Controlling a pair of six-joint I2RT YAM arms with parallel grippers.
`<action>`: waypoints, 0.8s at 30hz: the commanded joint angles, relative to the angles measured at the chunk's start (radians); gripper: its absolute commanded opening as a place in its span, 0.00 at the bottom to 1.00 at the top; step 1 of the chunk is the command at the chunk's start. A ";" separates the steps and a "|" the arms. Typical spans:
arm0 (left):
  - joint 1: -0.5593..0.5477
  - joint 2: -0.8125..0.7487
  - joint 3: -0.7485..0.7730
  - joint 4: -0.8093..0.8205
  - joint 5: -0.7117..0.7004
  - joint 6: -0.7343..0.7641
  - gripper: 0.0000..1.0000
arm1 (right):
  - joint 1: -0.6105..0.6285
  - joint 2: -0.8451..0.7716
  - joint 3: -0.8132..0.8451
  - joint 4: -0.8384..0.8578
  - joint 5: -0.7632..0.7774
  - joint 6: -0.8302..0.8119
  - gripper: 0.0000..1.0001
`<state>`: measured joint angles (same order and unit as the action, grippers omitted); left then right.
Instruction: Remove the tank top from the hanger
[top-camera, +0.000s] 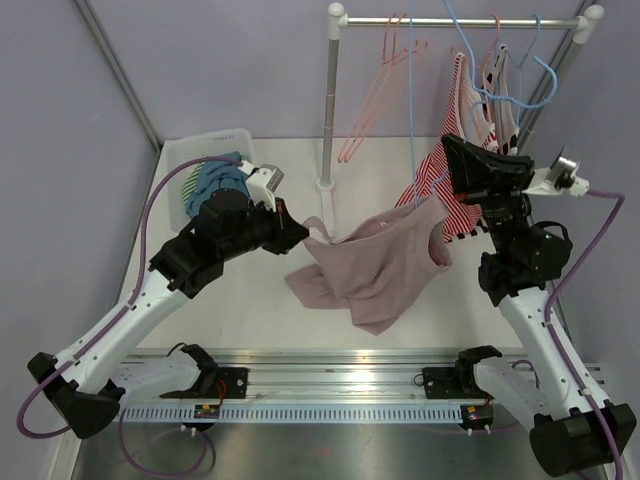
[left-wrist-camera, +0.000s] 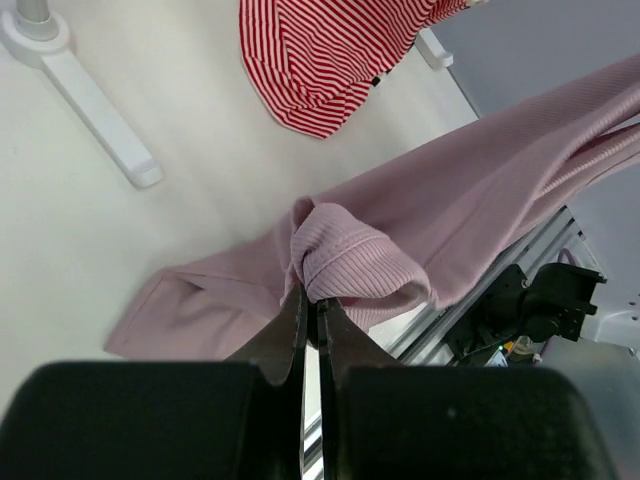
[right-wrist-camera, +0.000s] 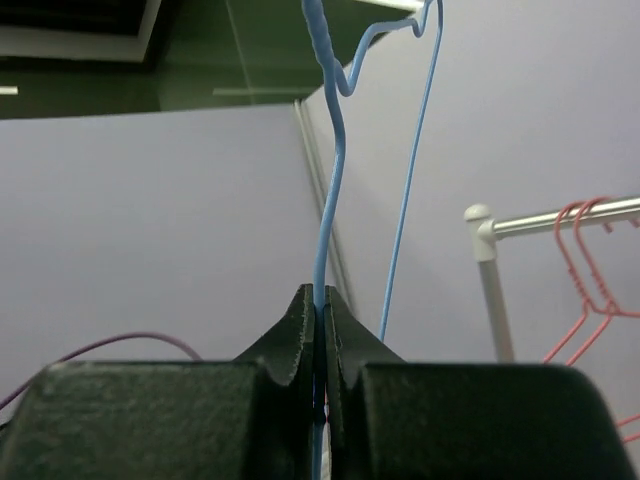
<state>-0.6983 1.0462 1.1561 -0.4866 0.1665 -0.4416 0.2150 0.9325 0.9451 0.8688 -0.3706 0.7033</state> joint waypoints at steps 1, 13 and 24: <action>0.000 -0.057 -0.041 -0.001 -0.041 0.017 0.00 | -0.002 -0.040 -0.144 0.371 0.222 -0.114 0.00; 0.000 -0.155 -0.003 -0.207 -0.437 0.000 0.00 | -0.002 -0.210 0.125 -0.756 0.268 -0.424 0.00; 0.000 -0.140 0.076 -0.245 -0.331 0.092 0.16 | -0.002 -0.066 0.461 -1.391 0.394 -0.439 0.00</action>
<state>-0.6991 0.9054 1.1770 -0.7639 -0.2310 -0.3920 0.2150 0.7471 1.3037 -0.2787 -0.0380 0.2905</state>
